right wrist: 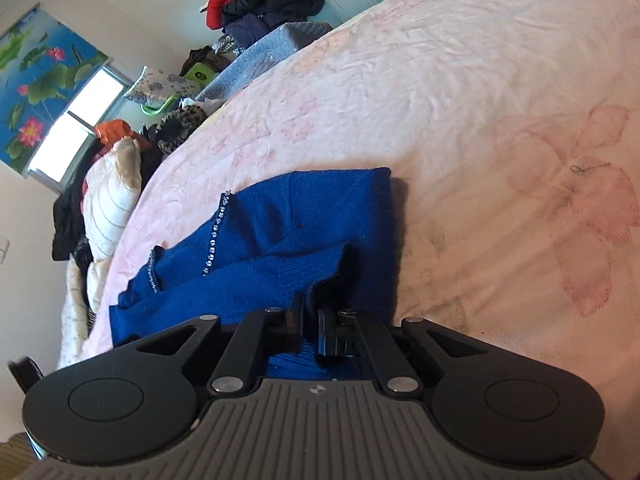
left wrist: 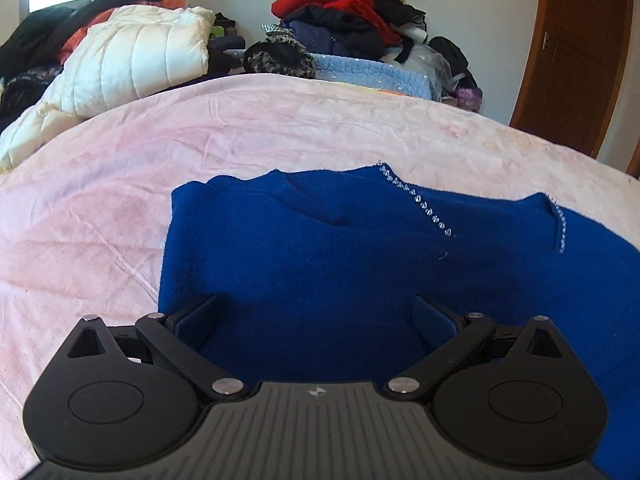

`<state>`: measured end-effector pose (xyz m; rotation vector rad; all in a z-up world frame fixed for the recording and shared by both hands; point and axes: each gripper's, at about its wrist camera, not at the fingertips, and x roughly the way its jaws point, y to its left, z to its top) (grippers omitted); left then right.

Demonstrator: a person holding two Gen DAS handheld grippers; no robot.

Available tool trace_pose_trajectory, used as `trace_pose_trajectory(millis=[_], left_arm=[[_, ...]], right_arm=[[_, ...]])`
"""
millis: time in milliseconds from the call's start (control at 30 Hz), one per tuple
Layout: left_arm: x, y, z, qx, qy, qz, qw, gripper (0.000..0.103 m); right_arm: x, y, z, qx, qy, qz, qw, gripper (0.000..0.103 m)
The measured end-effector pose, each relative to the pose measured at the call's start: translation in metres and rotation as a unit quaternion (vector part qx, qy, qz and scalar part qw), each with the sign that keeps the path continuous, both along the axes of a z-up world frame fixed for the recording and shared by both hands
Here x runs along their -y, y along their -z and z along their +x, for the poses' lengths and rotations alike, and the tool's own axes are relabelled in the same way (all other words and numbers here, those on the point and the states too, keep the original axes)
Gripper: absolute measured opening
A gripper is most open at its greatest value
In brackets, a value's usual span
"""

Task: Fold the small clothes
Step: 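Lift the held hem and fold it up toward the collar with the right gripper, then lower the hem onto the folded sweater and open the right gripper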

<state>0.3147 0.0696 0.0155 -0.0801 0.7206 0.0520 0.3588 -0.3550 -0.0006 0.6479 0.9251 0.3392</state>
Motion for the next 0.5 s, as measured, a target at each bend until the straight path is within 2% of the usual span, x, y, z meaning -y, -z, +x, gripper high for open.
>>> trace_pose_trajectory(millis=[100,167,200,233,267,300,333,367,433,500], left_arm=[[-0.002,0.000,0.000,0.001,-0.005,-0.003,1.0000,0.103],[0.000,0.000,0.000,0.001,-0.005,0.003,1.0000,0.103],[0.001,-0.001,0.000,0.000,-0.006,0.004,1.0000,0.103],[0.001,-0.001,0.000,0.000,-0.006,0.005,1.0000,0.103],[0.002,0.000,0.000,0.000,-0.006,0.007,1.0000,0.103],[0.002,-0.001,0.001,0.000,-0.006,0.007,1.0000,0.103],[0.002,-0.001,0.001,0.000,-0.006,0.006,1.0000,0.103],[0.002,-0.001,0.001,0.000,-0.006,0.006,1.0000,0.103],[0.002,-0.001,0.000,0.001,-0.005,0.003,1.0000,0.103],[0.002,-0.001,0.001,0.001,-0.004,0.003,1.0000,0.103]], right_arm=[[-0.002,-0.003,-0.003,0.004,-0.002,-0.001,1.000,0.023],[-0.002,-0.007,-0.003,0.004,-0.004,0.014,1.000,0.041],[-0.002,-0.008,-0.003,0.003,-0.002,0.022,1.000,0.044],[-0.003,-0.010,-0.002,0.001,0.000,0.024,1.000,0.043],[-0.007,-0.012,-0.002,0.000,-0.001,0.013,1.000,0.032],[-0.011,-0.014,-0.001,-0.001,-0.006,-0.005,1.000,0.026],[-0.017,-0.017,-0.001,-0.004,-0.014,-0.033,0.999,0.011],[-0.021,-0.021,-0.003,0.002,-0.021,-0.056,0.998,0.011],[-0.022,-0.033,-0.011,0.030,-0.033,-0.068,0.997,0.010],[-0.021,-0.035,-0.015,0.035,-0.036,-0.091,0.995,0.010]])
